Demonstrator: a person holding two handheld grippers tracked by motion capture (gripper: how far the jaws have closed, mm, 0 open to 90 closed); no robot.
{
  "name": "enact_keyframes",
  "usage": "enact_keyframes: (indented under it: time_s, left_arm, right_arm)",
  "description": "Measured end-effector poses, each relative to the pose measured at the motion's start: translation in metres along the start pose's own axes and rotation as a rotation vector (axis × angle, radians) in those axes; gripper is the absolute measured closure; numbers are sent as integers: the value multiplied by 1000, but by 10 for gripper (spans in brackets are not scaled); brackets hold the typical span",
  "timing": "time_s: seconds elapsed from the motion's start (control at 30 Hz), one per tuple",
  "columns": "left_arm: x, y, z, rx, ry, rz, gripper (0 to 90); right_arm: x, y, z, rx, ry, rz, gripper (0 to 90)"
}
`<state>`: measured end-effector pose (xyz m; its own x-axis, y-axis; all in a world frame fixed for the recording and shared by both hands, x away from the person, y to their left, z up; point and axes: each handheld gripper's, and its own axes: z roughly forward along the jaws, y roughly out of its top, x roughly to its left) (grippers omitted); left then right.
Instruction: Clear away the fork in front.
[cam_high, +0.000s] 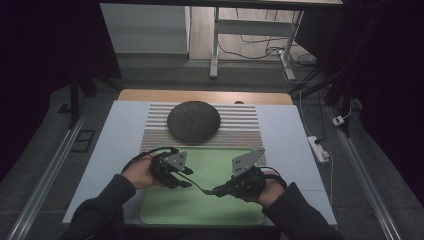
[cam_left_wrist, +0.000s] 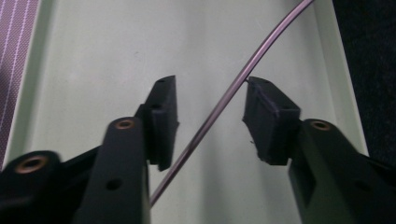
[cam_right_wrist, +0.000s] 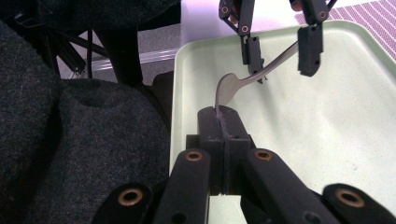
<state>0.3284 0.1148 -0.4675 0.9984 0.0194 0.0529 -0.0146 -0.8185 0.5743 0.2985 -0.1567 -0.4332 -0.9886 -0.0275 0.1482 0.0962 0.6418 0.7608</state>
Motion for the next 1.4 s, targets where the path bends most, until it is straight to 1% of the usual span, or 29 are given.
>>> enact_keyframes:
  time_s: [0.07,0.1,0.13,0.3,0.33,0.4,0.47,0.5,0.53,0.63,0.67,0.7,0.73,0.8,0.83,0.87,0.9,0.93,1.0,1.07,1.1,1.13,1.17,1.23,1.27,1.3,1.33,1.37,1.4]
  left_arm:
    - [0,0,1,6,-12,13,604]
    - [-1,0,2,6,-14,17,604]
    - [-1,0,3,10,-17,20,634]
    - [0,-1,4,14,-45,35,691]
    - [1,-1,4,19,-52,46,717]
    - [1,-1,5,18,-65,61,727]
    - [1,-1,6,12,-56,76,731]
    - [1,-1,6,12,-56,76,735]
    - [1,-1,6,9,-59,85,741]
    - [1,-2,7,10,-67,125,755]
    - [0,-2,8,11,-66,149,773]
    - [-1,-3,8,12,-62,183,773]
    - [-2,-3,8,12,-63,204,792]
    - [-3,-3,8,18,-58,237,809]
    - [-3,-3,8,31,-53,259,809]
    - [-4,-3,8,31,-52,267,816]
    - [-4,-3,8,38,-53,284,825]
    - [-5,-3,8,42,-53,294,848]
    - [-5,-3,8,42,-67,297,860]
    - [-5,-3,9,42,-81,274,861]
    - [-4,-2,8,45,-83,262,862]
    - [-4,-2,8,45,-86,244,862]
    - [-3,-2,8,46,-92,216,862]
    - [-2,-2,6,51,-88,182,862]
    - [-1,-2,6,53,-84,165,862]
    - [0,-3,5,55,-81,141,862]
    - [0,-3,5,53,-80,110,862]
    - [1,-3,4,59,-79,78,862]
    - [5,-4,2,59,-99,-13,861]
  right_arm:
    - [0,0,0,0,6,-1,897]
    - [0,0,0,0,6,-1,897]
    - [0,0,0,1,11,-3,897]
    - [0,0,1,6,21,-4,897]
    - [0,0,1,7,25,-5,897]
    - [0,0,1,7,31,-5,897]
    - [0,-1,1,8,29,-5,896]
    - [0,-1,1,8,29,-5,896]
    - [-1,-1,1,4,35,5,896]
    - [-3,-2,1,2,43,12,895]
    - [-3,-3,2,2,54,15,894]
    - [-3,-3,2,2,54,15,894]
    - [-4,-4,3,1,65,15,891]
    - [-5,-5,3,-5,58,16,879]
    - [-5,-5,3,-5,58,16,879]
    - [-6,-5,2,-8,52,20,870]
    - [-7,-6,2,-15,53,29,855]
    - [-9,-7,0,-32,46,45,777]
    - [-12,-9,-2,-43,24,54,744]
    - [-13,-10,-3,-51,25,61,727]
    - [-15,-11,-3,-65,12,74,674]
    - [-15,-11,-4,-67,2,75,644]
    - [-15,-11,-4,-67,-12,74,620]
    - [-15,-11,-5,-72,-49,79,574]
    - [-15,-11,-5,-72,-49,79,574]
    - [-16,-11,-5,-80,-63,84,555]
    - [-17,-11,-7,-82,-108,91,507]
    - [-17,-11,-7,-82,-108,91,507]
    - [-18,-12,-9,-78,-169,99,467]
